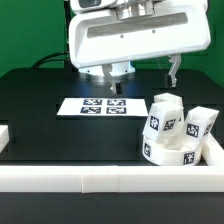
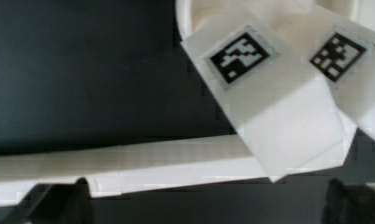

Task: Assemble stool

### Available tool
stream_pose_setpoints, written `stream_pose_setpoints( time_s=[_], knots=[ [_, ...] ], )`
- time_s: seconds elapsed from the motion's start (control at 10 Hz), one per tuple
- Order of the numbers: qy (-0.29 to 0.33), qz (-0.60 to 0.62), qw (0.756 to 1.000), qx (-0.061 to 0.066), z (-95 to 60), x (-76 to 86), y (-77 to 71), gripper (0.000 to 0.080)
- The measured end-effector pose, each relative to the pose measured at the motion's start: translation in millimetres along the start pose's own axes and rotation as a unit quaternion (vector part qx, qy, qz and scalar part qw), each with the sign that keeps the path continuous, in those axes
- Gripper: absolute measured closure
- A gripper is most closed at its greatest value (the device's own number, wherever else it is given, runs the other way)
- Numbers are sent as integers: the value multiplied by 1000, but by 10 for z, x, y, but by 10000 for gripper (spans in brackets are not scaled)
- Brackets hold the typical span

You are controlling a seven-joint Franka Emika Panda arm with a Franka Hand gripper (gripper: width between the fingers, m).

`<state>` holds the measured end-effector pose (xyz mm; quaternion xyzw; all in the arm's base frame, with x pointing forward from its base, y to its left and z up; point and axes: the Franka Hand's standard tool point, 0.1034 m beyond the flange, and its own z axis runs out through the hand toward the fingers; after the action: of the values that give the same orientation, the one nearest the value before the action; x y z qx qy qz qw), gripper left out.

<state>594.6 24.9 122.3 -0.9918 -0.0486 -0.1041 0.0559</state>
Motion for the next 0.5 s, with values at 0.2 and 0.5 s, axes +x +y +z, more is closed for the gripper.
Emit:
stream_pose_setpoints(
  time_s=[0.2, 0.5],
  knots=[
    [-5, -92, 996, -9, 7, -17, 25, 150],
    [-36, -71, 997, -1, 46, -61, -160, 150]
  ],
)
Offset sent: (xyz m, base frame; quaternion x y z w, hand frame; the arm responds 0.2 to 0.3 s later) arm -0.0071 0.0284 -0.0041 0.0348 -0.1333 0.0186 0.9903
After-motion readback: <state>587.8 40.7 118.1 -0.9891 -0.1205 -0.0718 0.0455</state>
